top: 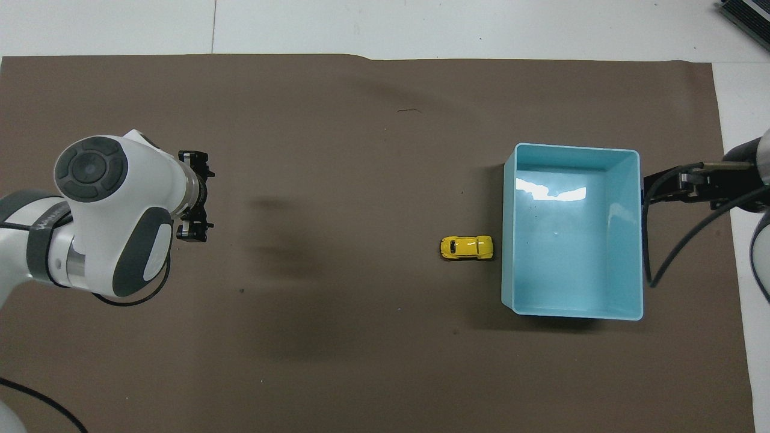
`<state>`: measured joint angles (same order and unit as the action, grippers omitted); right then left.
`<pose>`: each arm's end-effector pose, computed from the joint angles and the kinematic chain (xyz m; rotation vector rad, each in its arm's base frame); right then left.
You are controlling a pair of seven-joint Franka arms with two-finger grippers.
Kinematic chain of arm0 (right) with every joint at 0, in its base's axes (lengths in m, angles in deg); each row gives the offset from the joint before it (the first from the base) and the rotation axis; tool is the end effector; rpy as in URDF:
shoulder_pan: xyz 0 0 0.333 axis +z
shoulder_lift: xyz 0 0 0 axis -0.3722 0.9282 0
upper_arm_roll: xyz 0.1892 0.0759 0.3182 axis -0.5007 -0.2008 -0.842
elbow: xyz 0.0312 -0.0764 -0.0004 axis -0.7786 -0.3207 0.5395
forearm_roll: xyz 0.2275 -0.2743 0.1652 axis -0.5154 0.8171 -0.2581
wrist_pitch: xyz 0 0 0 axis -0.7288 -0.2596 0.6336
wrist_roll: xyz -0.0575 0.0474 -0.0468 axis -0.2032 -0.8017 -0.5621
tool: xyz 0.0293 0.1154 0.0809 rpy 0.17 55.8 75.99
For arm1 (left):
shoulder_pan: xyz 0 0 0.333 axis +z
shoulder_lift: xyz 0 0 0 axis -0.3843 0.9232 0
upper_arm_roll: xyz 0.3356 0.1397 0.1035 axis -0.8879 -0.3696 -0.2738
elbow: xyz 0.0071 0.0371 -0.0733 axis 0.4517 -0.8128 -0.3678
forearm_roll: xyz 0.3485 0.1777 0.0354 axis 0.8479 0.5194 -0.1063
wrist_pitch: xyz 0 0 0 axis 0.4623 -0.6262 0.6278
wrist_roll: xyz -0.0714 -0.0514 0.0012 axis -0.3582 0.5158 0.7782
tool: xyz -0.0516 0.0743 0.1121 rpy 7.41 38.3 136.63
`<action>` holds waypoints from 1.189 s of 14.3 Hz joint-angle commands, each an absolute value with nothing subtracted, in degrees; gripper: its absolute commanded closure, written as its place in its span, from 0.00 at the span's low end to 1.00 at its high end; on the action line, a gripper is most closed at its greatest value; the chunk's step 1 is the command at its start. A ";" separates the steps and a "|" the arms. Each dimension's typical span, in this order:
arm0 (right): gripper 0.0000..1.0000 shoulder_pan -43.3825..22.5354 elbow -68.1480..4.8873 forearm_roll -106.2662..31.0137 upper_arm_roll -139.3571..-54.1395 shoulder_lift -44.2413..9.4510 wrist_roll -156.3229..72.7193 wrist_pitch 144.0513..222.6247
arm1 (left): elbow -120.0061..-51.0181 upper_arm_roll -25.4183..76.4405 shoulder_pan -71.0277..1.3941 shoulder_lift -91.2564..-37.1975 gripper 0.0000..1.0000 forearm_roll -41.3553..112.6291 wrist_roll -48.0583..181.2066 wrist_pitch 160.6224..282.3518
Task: Wind up and store yellow beetle car
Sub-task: 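Retract the left gripper while the right gripper lifts toward the bin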
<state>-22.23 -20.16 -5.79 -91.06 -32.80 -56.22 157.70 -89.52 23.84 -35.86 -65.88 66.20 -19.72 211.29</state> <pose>0.5553 0.0081 0.6366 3.1163 -0.1404 -0.0048 0.5924 -0.1482 0.4327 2.2839 2.0599 0.1904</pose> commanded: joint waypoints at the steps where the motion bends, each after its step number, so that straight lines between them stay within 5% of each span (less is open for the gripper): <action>1: 0.00 -22.90 -21.22 -7.04 -91.22 -33.70 -55.16 158.82 | -83.99 24.59 -34.99 -62.34 0.00 67.37 -12.24 210.55; 17: 0.00 -22.64 -21.66 -6.95 -90.95 -34.23 -53.66 155.30 | -82.14 23.98 -32.89 -69.36 0.00 63.32 46.90 199.59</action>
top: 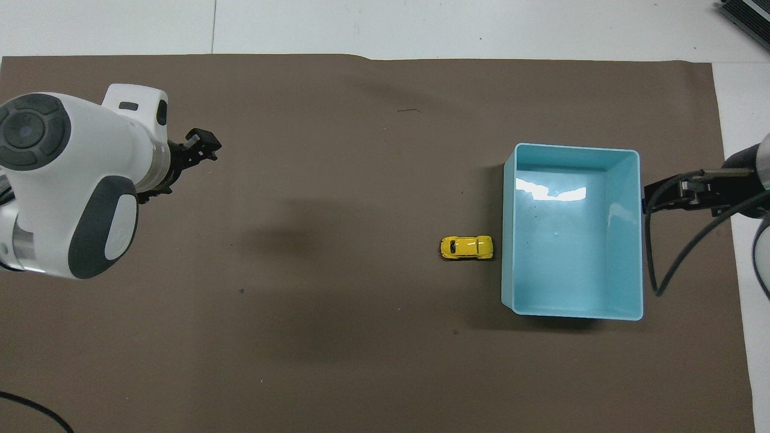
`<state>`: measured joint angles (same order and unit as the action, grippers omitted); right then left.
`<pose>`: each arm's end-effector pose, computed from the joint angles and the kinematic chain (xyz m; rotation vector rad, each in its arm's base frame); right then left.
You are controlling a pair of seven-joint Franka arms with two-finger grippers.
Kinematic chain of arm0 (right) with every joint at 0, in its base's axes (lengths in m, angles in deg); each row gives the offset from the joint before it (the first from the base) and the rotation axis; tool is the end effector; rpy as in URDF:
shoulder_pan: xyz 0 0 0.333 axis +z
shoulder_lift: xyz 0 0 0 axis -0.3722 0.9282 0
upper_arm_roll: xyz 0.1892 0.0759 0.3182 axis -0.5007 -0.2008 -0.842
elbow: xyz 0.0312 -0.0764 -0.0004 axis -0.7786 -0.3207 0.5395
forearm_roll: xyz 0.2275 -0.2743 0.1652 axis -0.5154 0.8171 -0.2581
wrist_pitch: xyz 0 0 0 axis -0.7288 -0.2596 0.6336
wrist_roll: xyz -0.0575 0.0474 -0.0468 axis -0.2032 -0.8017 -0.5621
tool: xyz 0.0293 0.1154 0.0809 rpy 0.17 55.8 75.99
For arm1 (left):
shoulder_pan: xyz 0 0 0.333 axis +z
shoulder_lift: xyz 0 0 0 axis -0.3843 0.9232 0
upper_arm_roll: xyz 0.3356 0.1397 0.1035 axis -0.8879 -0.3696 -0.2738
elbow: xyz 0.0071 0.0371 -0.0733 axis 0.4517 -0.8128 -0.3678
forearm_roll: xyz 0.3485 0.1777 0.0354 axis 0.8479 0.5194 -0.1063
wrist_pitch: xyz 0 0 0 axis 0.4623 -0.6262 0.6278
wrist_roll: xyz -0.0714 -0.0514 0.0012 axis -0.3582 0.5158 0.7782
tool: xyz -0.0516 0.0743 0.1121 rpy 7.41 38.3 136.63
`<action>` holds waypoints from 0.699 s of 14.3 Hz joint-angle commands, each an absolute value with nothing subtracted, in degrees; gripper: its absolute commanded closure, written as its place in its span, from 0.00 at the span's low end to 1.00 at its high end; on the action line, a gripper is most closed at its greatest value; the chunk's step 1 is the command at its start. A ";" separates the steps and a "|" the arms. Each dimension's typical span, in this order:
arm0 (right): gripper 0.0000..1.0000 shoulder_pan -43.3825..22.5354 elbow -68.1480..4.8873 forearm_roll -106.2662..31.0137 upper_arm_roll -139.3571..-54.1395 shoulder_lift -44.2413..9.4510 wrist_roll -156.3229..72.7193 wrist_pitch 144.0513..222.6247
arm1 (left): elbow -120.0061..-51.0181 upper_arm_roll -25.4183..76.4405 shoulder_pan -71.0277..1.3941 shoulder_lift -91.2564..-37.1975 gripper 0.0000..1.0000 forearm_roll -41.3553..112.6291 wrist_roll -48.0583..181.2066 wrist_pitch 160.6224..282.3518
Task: Wind up and store yellow beetle car
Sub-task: 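Retract the left gripper while the right gripper lifts toward the bin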
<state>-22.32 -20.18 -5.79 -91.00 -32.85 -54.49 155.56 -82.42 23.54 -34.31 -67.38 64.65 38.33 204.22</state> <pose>0.5496 0.0065 0.6338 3.1155 -0.0980 -0.0627 0.6057 -0.1314 0.4958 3.0144 0.7857 0.2386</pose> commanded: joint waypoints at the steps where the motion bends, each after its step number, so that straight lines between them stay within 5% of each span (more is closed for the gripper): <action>1: 0.00 -22.55 -21.66 -6.86 -90.95 -34.23 -57.06 155.65 | -81.61 23.98 -32.36 -70.06 0.00 63.32 52.95 197.12; 10: 0.00 -22.20 -24.37 -7.21 -91.66 -33.97 -89.05 158.02 | -80.82 23.71 -27.88 -74.02 0.00 62.80 76.57 188.13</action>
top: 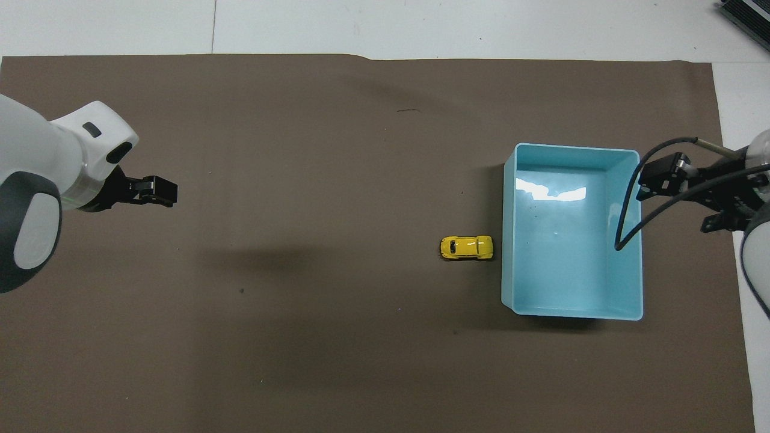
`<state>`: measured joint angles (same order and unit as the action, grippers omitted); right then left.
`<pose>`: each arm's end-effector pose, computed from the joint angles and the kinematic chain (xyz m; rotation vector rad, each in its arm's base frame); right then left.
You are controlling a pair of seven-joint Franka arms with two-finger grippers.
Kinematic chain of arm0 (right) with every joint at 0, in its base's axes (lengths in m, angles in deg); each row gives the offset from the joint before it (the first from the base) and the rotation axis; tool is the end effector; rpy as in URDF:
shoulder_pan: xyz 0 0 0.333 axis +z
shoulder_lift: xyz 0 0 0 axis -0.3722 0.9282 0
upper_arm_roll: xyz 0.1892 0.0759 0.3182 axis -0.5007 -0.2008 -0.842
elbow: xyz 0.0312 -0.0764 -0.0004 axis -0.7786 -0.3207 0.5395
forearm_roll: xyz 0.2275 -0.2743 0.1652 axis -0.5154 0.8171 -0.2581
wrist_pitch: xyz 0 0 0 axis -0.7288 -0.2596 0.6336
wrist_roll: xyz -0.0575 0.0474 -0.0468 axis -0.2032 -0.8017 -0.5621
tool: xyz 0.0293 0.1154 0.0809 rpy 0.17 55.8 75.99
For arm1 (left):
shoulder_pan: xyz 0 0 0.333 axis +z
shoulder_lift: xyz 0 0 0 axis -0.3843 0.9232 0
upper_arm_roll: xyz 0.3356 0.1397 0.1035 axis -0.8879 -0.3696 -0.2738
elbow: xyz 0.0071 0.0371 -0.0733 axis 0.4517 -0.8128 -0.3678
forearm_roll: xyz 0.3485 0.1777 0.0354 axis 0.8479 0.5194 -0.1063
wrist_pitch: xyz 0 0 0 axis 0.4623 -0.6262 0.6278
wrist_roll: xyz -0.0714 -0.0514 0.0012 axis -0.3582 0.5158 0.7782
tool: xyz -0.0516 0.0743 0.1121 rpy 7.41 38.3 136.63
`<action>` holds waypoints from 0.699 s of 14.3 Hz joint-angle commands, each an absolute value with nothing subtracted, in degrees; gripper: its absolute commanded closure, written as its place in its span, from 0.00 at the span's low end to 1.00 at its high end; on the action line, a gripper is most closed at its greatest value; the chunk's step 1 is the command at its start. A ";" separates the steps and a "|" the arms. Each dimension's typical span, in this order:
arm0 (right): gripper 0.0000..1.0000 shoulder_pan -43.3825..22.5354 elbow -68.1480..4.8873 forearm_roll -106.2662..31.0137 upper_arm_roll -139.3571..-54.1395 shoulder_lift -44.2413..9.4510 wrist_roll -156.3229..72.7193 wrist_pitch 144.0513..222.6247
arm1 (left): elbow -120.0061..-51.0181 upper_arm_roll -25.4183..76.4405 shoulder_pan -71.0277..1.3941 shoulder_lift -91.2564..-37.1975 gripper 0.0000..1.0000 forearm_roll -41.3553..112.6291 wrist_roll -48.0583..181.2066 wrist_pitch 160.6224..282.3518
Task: Wind up and store yellow beetle car
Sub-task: 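Retract the left gripper while the right gripper lifts toward the bin, then lower the right gripper onto the yellow car beside the bin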
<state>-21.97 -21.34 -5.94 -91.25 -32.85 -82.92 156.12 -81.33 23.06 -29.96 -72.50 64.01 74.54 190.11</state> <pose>0.5493 0.0126 0.6251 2.9909 -0.8413 -0.0680 0.5687 -0.0729 0.5342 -3.0901 0.0368 -0.0186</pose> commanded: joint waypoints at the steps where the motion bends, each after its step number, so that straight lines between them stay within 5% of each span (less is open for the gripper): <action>1: 0.00 -21.59 -25.60 -8.69 -91.66 -34.05 -92.39 159.50 | -80.82 23.71 -27.87 -75.15 0.00 62.80 76.57 187.96; 10: 0.00 -13.51 -33.43 -9.59 -91.66 -31.08 -122.54 169.70 | -76.08 23.54 -26.20 -81.05 0.00 61.40 81.93 179.71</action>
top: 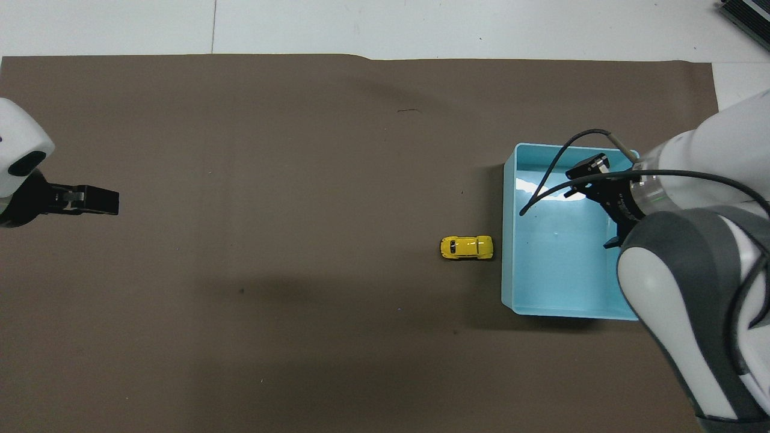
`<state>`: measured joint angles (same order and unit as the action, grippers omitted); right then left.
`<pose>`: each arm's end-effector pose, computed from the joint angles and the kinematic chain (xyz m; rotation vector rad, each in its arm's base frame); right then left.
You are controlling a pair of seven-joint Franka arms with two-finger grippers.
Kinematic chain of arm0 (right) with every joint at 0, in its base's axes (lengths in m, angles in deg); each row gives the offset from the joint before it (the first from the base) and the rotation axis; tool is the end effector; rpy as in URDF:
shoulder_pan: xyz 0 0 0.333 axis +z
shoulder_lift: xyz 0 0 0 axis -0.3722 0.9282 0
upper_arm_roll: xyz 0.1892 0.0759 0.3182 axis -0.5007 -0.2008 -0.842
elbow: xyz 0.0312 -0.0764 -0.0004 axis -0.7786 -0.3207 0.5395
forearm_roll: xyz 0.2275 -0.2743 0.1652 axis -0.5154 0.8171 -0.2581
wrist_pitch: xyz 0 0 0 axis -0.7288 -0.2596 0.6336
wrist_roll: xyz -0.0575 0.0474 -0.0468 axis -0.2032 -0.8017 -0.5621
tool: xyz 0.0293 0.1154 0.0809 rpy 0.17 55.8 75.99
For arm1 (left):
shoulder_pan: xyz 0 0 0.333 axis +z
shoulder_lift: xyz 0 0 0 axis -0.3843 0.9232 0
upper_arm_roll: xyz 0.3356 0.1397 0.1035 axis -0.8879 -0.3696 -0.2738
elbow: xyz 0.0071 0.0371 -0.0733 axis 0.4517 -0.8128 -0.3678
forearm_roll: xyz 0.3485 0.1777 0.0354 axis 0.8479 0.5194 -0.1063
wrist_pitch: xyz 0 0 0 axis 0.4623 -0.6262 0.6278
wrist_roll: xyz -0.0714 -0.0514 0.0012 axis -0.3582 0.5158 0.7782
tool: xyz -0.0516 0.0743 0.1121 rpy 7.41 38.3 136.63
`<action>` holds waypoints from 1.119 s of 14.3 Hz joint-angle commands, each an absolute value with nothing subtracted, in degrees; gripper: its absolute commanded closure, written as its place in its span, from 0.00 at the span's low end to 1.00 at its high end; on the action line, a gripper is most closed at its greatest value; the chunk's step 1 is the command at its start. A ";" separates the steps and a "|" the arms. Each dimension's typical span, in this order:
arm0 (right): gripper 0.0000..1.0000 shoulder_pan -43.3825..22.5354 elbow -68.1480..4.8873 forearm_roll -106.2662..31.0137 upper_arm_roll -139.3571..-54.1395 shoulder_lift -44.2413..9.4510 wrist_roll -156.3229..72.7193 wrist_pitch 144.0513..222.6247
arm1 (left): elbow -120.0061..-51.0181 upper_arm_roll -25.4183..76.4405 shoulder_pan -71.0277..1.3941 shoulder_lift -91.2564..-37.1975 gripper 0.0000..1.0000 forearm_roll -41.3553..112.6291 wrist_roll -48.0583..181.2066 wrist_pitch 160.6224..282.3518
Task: Wind up and store yellow beetle car
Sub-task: 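Lower the right gripper onto the yellow car beside the bin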
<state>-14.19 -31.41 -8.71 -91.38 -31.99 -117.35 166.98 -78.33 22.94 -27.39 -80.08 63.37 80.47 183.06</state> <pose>0.5515 0.0960 0.5491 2.7330 -1.5251 -0.0932 0.5289 -0.0431 0.6213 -3.0976 0.1093 -0.1072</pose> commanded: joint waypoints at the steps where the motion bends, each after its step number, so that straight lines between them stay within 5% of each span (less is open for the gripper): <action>1: 0.00 -12.45 -33.70 -9.76 -91.66 -29.94 -126.14 171.11 | -74.68 23.54 -26.20 -81.49 0.00 61.21 81.93 178.04; 16: 0.00 -0.67 -46.79 -10.82 -91.57 -22.11 -158.69 192.91 | -67.91 23.36 -26.29 -83.52 0.00 59.10 84.65 167.93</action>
<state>-1.52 -44.93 -11.21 -91.44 -23.04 -156.44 190.47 -70.56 22.65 -27.38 -83.91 59.45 83.20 170.81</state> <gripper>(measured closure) 0.000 0.000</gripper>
